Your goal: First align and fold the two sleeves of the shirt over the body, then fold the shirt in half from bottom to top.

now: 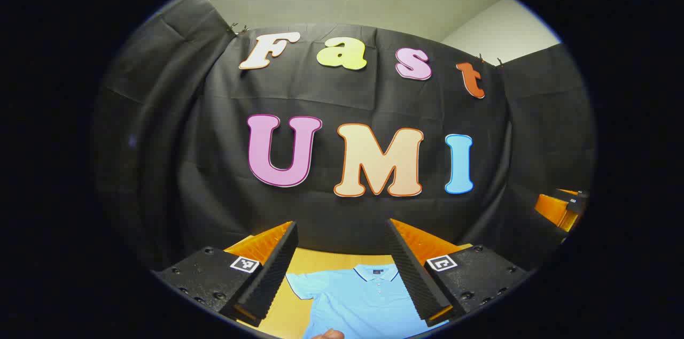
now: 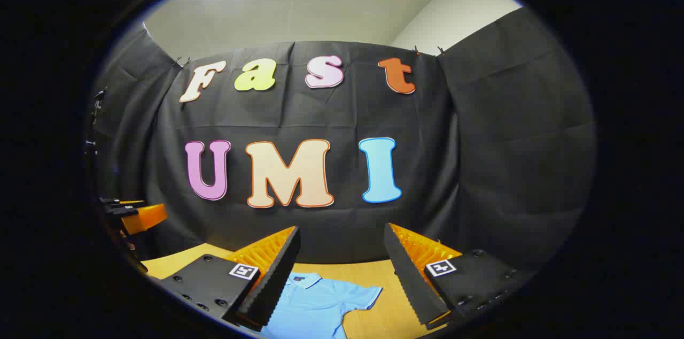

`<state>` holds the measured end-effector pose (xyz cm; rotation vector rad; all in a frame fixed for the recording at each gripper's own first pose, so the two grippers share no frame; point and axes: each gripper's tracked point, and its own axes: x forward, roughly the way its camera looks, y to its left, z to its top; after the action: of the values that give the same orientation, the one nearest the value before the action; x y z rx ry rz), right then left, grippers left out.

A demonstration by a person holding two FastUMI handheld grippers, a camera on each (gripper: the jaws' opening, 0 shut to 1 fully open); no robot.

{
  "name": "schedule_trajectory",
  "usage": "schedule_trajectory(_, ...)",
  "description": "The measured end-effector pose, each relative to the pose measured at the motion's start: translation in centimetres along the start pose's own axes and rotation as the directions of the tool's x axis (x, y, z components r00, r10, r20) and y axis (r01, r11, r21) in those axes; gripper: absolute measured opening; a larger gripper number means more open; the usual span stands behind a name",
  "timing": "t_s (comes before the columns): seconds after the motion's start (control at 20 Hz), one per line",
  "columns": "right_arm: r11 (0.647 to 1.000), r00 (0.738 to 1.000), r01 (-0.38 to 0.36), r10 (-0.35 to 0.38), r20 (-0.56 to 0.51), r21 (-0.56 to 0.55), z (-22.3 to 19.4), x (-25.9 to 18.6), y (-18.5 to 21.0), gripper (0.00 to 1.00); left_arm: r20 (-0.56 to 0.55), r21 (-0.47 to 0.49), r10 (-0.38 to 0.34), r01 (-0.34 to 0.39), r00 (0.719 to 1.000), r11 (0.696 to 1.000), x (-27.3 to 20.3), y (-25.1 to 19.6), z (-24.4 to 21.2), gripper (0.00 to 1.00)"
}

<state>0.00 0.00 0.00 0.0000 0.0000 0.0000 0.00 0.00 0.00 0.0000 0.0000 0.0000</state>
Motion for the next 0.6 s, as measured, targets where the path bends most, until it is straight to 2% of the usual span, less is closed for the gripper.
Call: schedule_trajectory(0.6,1.0,1.0,-0.007,0.007,-0.004,-0.006,0.06,0.91,0.64,0.98,0.004,-0.009,-0.01,0.01,1.0,1.0,0.64,-0.1,-0.22,0.97)
